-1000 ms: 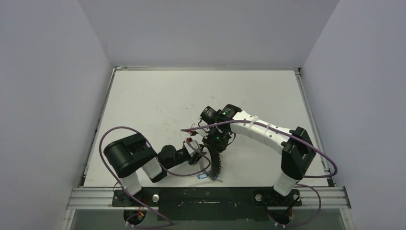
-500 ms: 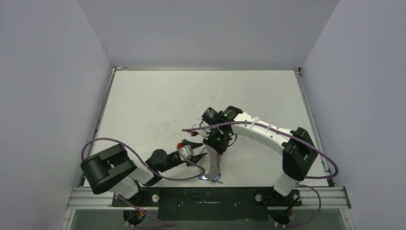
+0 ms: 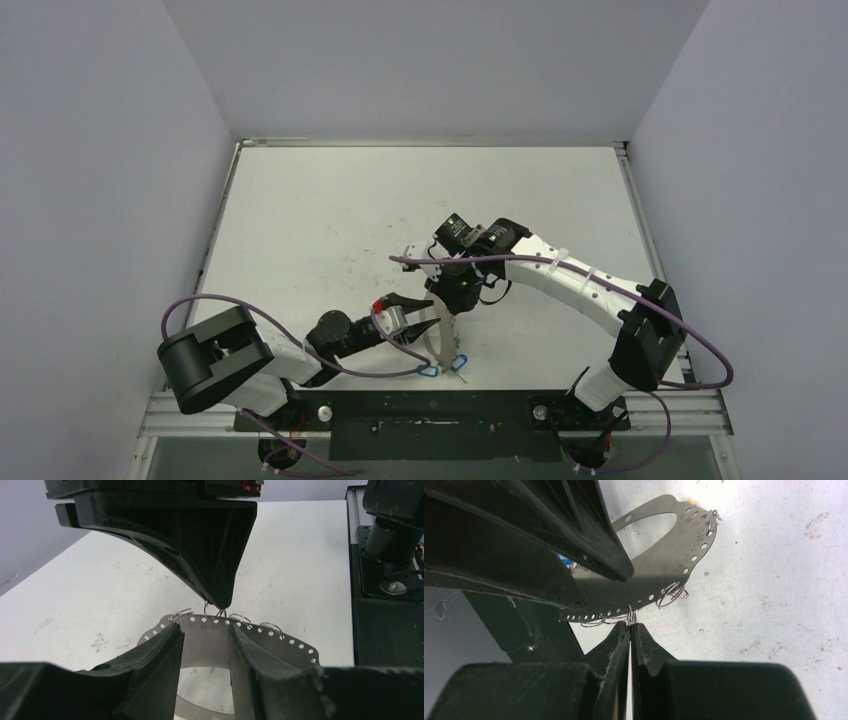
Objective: Put the keys on the keyring
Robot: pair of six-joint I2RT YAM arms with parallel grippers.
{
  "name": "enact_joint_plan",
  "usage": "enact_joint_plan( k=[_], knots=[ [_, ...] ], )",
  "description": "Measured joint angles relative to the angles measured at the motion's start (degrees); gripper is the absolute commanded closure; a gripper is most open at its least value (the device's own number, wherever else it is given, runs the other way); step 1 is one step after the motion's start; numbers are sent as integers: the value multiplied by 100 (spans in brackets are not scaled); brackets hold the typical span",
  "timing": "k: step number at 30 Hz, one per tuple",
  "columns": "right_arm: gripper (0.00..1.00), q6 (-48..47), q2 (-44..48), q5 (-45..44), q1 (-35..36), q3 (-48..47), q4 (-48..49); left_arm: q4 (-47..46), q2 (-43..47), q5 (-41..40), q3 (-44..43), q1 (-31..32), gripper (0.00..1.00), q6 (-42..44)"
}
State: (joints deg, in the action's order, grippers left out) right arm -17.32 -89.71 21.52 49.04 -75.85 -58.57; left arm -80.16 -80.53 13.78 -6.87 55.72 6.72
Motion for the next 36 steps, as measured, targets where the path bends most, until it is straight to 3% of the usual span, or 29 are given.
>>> enact_joint_plan(
  k=[15,24,30,36],
  knots=[
    [100,-22,52,153,0,0,0,-173,-778,-2,-461,48,77,0],
    [100,-92,66,160,-20,0,-24,-256,-848,2,-573,48,78,2],
    [100,-133,72,170,-26,0,-13,-256,-859,66,-595,48,98,-4],
    [96,-136,192,179,-92,52,37,-328,-879,127,-625,48,100,0]
  ],
)
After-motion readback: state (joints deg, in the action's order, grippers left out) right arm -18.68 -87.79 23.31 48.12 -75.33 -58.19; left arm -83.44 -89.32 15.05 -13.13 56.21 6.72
